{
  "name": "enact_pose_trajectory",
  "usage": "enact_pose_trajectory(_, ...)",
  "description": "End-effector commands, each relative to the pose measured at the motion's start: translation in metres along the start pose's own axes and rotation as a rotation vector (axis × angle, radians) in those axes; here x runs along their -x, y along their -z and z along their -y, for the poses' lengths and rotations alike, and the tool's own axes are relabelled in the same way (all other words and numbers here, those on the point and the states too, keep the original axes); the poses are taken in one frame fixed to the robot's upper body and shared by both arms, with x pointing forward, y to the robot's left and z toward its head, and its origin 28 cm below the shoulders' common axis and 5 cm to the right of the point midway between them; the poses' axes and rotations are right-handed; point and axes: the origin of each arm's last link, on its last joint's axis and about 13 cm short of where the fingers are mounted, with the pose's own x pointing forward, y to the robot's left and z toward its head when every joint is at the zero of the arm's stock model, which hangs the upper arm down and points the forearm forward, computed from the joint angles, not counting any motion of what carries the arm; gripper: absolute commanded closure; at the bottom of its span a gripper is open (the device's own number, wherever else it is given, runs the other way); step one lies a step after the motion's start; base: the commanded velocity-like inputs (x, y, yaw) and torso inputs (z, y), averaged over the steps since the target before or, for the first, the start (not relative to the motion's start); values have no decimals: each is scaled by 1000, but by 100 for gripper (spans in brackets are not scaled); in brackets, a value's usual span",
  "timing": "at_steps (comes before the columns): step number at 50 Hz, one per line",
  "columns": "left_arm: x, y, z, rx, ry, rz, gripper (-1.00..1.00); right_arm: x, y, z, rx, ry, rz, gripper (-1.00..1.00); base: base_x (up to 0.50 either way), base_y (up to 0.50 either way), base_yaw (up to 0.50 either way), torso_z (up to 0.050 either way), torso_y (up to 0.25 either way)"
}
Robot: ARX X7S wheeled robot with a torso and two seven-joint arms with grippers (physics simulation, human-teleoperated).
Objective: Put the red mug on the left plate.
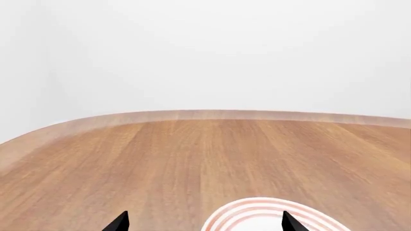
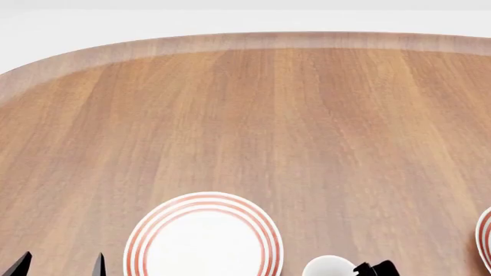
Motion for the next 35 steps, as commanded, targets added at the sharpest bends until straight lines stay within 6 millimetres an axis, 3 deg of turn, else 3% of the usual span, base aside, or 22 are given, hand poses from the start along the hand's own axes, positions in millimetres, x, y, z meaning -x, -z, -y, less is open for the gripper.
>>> enact_pose_trajectory(1, 0, 0, -1, 1, -1, -1, -100, -4, -1, -4, 3, 10, 1, -100, 0, 0, 0, 0, 0)
enact_pose_trajectory(35, -1, 0, -1, -2, -8, 4, -100, -16, 7, -2, 2, 46, -29, -100, 0, 0, 0, 0, 0)
